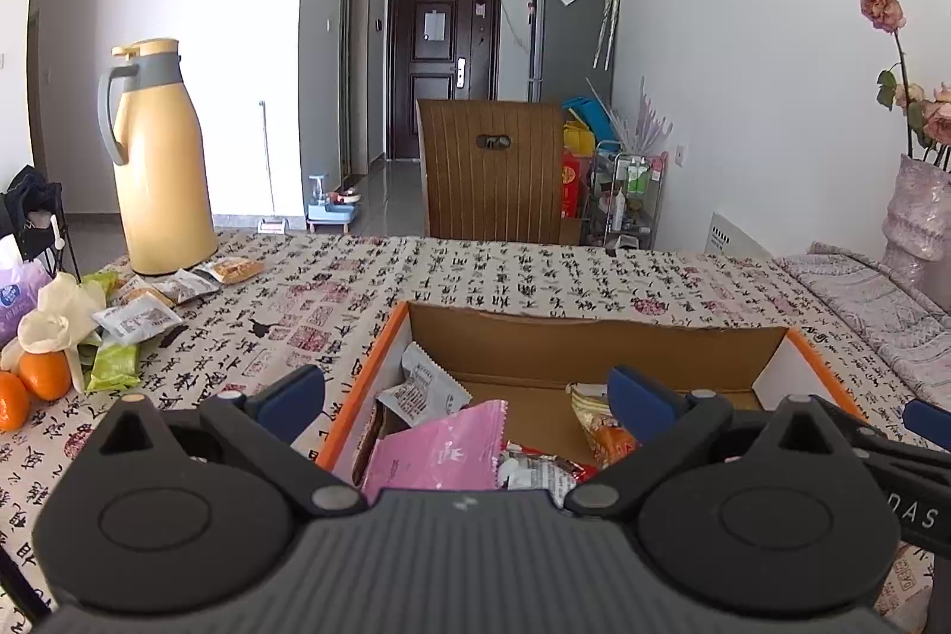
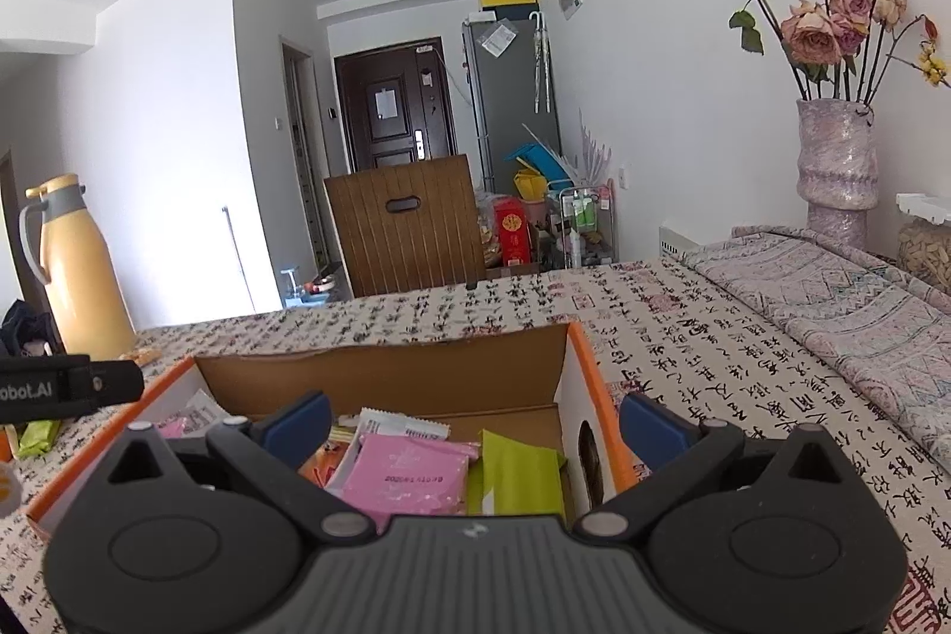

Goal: Organize snacks
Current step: 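Carry both pink packets over the box and release them inside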

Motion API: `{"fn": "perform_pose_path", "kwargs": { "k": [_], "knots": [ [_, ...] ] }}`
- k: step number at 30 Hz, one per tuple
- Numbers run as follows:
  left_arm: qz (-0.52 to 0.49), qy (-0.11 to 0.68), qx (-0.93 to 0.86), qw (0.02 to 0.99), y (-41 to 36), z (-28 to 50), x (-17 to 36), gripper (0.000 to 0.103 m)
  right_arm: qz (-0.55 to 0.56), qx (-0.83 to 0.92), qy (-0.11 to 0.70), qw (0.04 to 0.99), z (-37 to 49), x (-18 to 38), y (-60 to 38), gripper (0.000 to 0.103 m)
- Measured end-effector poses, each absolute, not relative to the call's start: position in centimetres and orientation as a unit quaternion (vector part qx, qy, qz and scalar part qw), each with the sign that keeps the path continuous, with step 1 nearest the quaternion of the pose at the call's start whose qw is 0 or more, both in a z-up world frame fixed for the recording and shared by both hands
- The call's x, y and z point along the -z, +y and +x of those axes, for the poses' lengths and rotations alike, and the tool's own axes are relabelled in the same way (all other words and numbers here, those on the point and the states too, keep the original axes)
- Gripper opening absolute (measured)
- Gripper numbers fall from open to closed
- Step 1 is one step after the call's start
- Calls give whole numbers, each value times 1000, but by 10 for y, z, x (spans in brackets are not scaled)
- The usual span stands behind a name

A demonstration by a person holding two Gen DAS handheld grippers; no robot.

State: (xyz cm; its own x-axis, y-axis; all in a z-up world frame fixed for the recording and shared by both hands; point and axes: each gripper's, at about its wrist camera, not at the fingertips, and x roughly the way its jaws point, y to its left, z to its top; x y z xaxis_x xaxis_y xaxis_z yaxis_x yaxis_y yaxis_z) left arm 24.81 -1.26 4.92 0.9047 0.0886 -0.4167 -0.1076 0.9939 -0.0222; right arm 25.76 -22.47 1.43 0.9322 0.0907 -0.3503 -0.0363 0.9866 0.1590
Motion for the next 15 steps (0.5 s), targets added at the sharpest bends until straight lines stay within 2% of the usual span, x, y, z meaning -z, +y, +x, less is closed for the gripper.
{"fn": "perform_pose_path", "kwargs": {
  "k": [15],
  "knots": [
    [-16, 203, -40, 978, -4, 188, -52, 103, 76, -50, 185, 979, 209, -21, -221, 103]
  ]
}}
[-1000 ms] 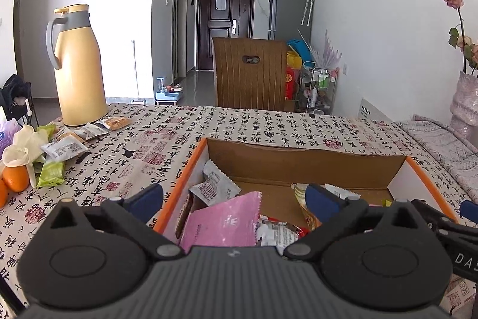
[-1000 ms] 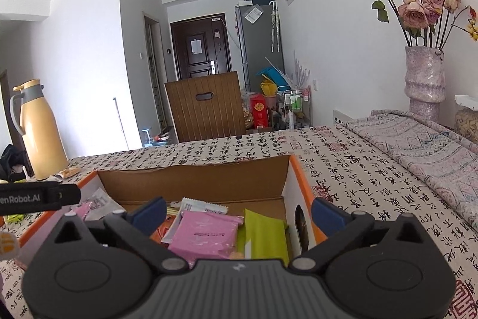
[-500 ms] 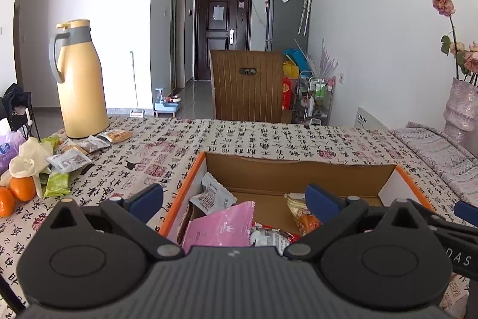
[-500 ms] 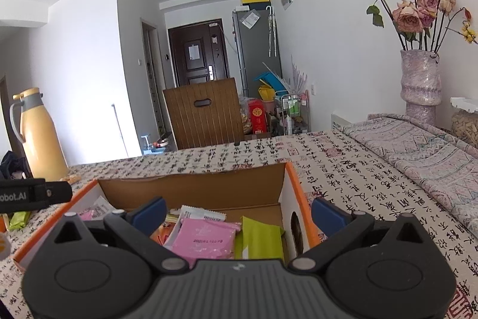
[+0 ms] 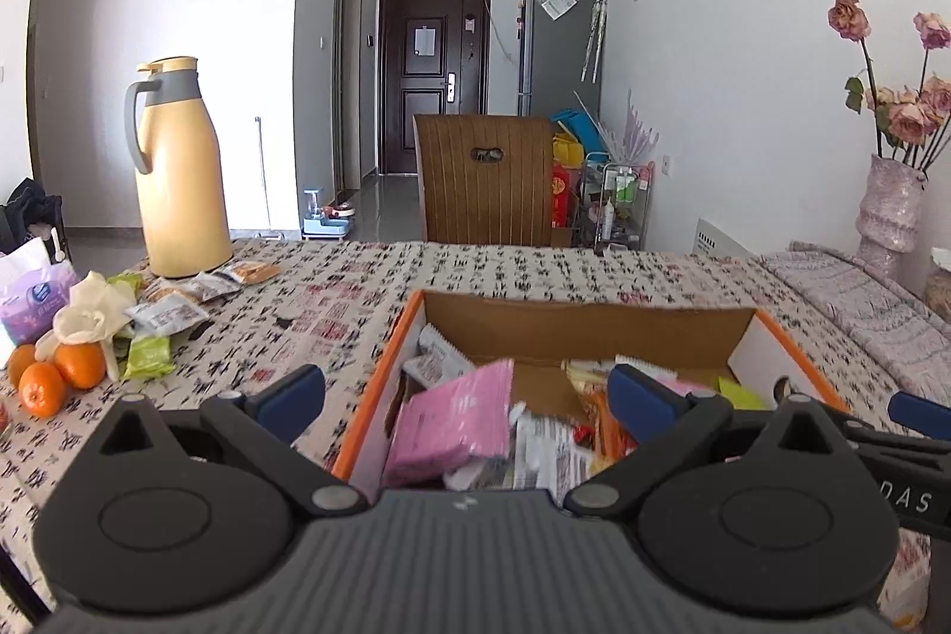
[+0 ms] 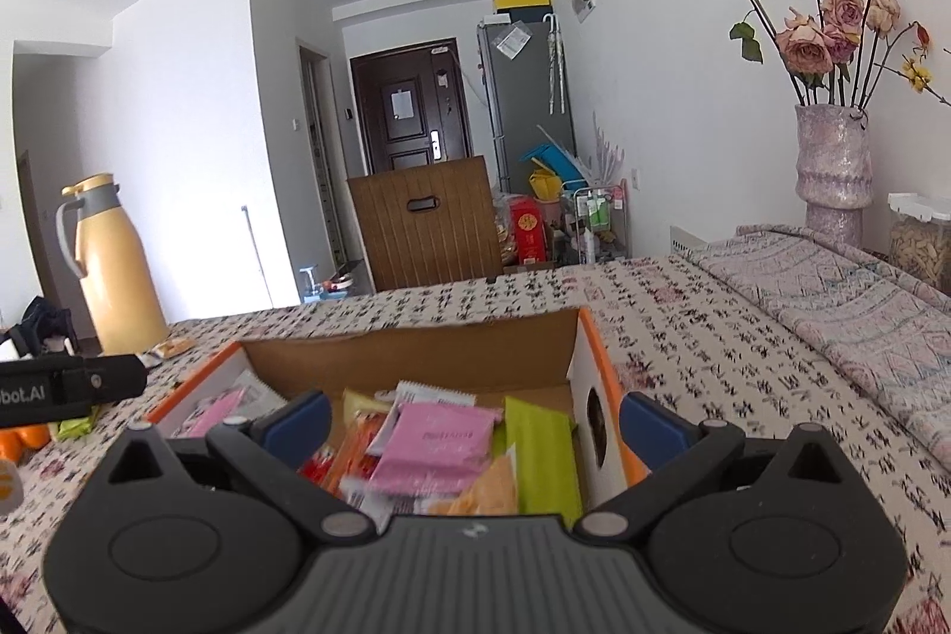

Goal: Organize snacks
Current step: 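Carry both pink packets over the box and release them inside, then move both open grippers back to the remaining packets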

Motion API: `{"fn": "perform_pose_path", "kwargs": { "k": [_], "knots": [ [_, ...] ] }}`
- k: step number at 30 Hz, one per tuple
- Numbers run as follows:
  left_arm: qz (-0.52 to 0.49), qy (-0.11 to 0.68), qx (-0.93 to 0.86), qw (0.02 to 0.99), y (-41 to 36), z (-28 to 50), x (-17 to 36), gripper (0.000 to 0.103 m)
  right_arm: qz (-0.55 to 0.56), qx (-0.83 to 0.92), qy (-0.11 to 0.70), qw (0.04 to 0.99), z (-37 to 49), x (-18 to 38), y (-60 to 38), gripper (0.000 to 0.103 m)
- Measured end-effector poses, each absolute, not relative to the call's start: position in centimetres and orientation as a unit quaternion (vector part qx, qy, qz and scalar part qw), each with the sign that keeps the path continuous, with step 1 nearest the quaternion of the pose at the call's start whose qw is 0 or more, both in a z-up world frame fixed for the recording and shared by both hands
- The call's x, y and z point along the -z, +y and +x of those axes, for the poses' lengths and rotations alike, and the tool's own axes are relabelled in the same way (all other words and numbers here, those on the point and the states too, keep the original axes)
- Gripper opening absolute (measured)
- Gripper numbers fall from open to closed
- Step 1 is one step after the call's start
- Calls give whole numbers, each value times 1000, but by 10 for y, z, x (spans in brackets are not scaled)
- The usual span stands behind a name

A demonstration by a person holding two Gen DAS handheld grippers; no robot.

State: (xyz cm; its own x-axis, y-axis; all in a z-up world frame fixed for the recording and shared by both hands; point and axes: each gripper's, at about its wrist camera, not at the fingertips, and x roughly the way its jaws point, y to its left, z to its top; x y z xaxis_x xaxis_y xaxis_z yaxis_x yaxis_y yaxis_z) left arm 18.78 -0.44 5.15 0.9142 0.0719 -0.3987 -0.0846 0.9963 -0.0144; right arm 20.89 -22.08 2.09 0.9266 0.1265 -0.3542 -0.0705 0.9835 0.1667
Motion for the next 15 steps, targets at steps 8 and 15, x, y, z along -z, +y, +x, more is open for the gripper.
{"fn": "perform_pose_path", "kwargs": {
  "k": [8, 15],
  "knots": [
    [-14, 227, -45, 973, 12, 155, -34, 103, 70, -62, 209, 973, 179, -9, -212, 103],
    [-20, 245, -54, 968, 32, 128, -19, 103, 60, -82, 232, 967, 155, 1, -200, 103]
  ]
}}
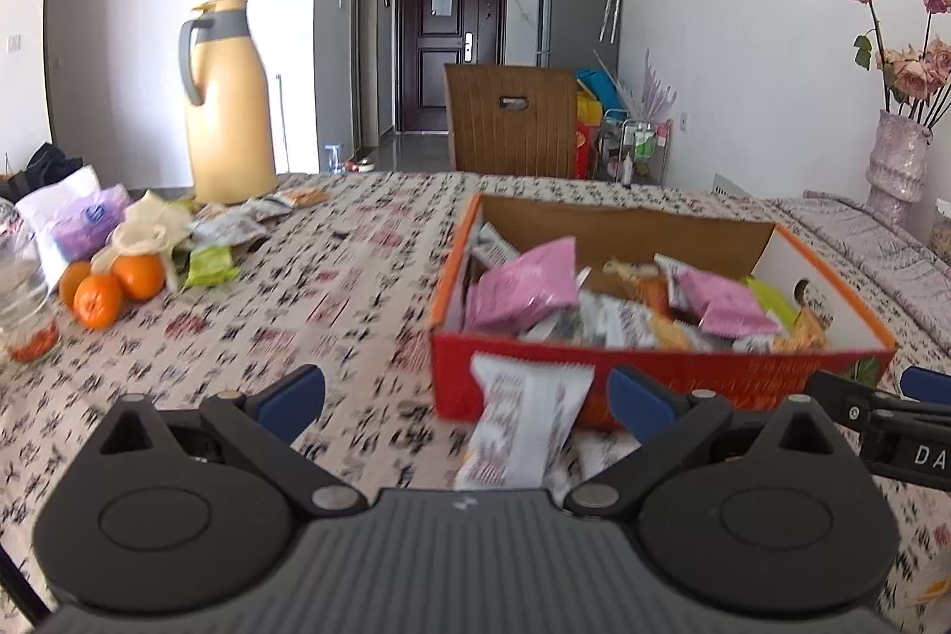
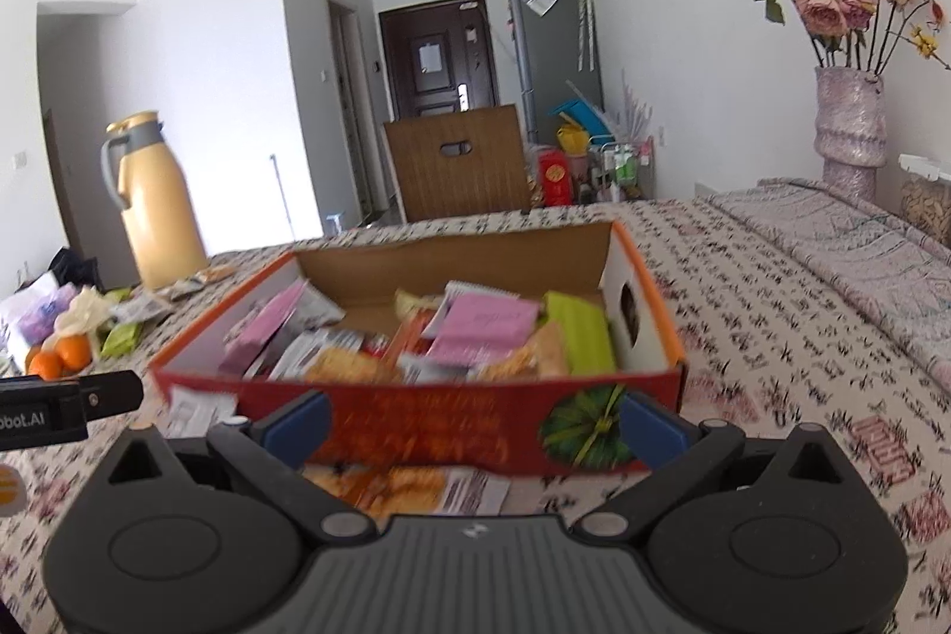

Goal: Organize snacks
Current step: 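Move both open grippers back to the remaining packets, then grasp a biscuit packet with the right gripper while the left grasps a white packet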

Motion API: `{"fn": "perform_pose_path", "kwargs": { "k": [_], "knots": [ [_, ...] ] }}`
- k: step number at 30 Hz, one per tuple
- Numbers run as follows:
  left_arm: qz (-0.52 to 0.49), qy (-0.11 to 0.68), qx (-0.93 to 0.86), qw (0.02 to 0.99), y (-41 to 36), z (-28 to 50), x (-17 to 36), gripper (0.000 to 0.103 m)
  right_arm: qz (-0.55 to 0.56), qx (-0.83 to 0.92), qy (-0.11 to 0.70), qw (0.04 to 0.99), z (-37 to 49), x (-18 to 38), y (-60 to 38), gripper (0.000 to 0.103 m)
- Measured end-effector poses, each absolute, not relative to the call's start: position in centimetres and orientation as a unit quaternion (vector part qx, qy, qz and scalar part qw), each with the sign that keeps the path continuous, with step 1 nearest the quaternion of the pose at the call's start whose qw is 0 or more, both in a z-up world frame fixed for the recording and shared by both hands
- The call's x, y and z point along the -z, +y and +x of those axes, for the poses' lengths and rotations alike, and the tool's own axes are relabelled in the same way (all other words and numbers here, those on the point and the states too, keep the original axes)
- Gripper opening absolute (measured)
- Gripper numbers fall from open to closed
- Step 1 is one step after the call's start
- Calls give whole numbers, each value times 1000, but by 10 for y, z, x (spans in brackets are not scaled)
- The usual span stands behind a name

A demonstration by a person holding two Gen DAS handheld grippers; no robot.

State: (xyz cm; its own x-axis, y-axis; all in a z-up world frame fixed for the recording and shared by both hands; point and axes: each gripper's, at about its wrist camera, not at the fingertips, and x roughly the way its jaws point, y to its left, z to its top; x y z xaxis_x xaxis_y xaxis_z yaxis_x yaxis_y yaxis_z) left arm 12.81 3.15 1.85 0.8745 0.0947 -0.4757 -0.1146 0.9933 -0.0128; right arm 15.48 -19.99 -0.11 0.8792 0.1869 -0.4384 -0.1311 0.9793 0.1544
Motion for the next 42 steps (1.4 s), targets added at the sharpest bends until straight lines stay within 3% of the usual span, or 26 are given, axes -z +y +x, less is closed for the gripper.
{"fn": "perform_pose_path", "kwargs": {
  "k": [26, 36, 40, 42],
  "knots": [
    [-35, 294, -49, 954, 72, 93, 15, 103, 0, -108, 335, 936, 131, 40, -131, 102],
    [-34, 300, -43, 952, 70, 93, 18, 103, -24, -110, 340, 934, 130, 44, -126, 79],
    [-34, 302, -41, 952, 69, 93, 18, 103, -27, -125, 333, 934, 128, 42, -125, 49],
    [-33, 303, -40, 951, 69, 93, 18, 103, -26, -129, 332, 934, 127, 41, -125, 47]
  ]
}}
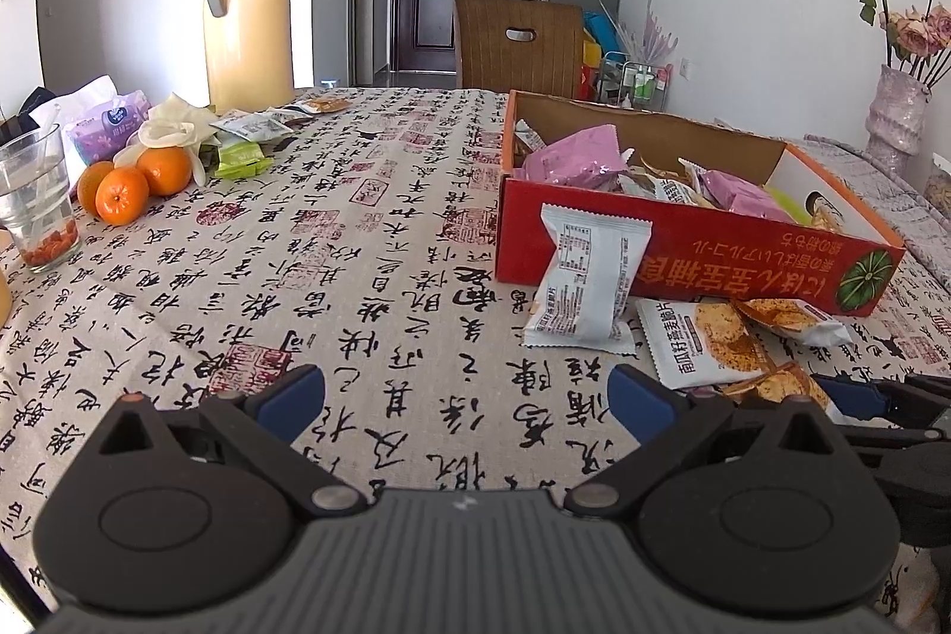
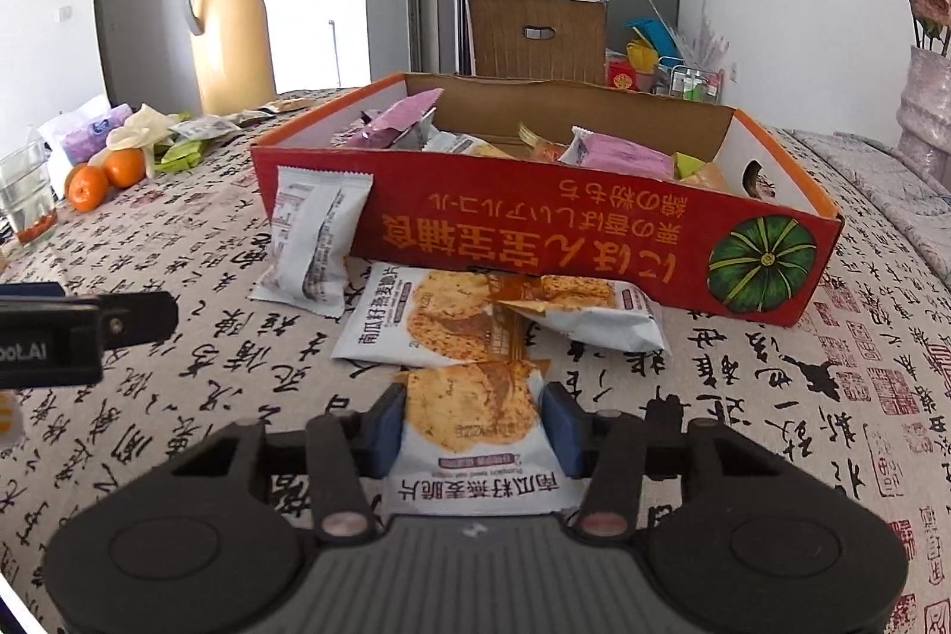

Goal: Organize snacks
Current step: 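Grasp a biscuit packet with the right gripper while the left grasps a white packet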

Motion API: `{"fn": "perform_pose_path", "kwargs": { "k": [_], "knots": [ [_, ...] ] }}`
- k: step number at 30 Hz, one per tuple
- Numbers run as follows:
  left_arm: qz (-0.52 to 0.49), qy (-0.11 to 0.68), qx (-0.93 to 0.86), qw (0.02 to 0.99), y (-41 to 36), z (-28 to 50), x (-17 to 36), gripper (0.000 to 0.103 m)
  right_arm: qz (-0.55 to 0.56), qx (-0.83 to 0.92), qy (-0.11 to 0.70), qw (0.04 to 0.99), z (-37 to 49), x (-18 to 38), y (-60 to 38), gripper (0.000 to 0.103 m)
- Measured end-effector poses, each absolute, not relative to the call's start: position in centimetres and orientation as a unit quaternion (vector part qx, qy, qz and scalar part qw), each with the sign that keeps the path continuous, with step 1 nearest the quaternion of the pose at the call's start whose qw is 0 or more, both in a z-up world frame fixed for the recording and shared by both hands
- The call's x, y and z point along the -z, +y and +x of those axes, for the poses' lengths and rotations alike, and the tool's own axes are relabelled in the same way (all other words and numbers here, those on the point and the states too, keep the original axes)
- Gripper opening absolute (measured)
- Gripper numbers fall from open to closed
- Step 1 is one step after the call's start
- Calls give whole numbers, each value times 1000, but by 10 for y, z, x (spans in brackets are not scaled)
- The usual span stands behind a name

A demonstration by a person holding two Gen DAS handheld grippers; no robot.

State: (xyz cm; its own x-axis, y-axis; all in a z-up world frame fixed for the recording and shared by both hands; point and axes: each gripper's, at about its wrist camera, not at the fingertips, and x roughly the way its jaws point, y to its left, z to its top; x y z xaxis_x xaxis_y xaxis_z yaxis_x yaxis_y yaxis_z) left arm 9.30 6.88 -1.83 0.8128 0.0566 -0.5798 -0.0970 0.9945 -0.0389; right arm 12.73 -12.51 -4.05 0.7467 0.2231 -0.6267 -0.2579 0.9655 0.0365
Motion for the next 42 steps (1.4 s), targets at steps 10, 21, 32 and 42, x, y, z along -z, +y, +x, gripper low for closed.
{"fn": "perform_pose_path", "kwargs": {
  "k": [10, 21, 32, 42],
  "knots": [
    [-41, 306, -48, 950, 67, 97, 16, 103, -10, -132, 306, 943, 120, 32, -143, 45],
    [-36, 307, -52, 950, 57, 110, 10, 103, 18, -90, 259, 961, 119, 13, -192, 44],
    [-24, 309, -70, 948, 45, 139, 6, 103, 40, -28, 226, 973, 149, 10, -239, 44],
    [7, 320, -73, 945, 22, 167, 12, 103, 73, -28, 230, 970, 171, 26, -256, 40]
  ]
}}
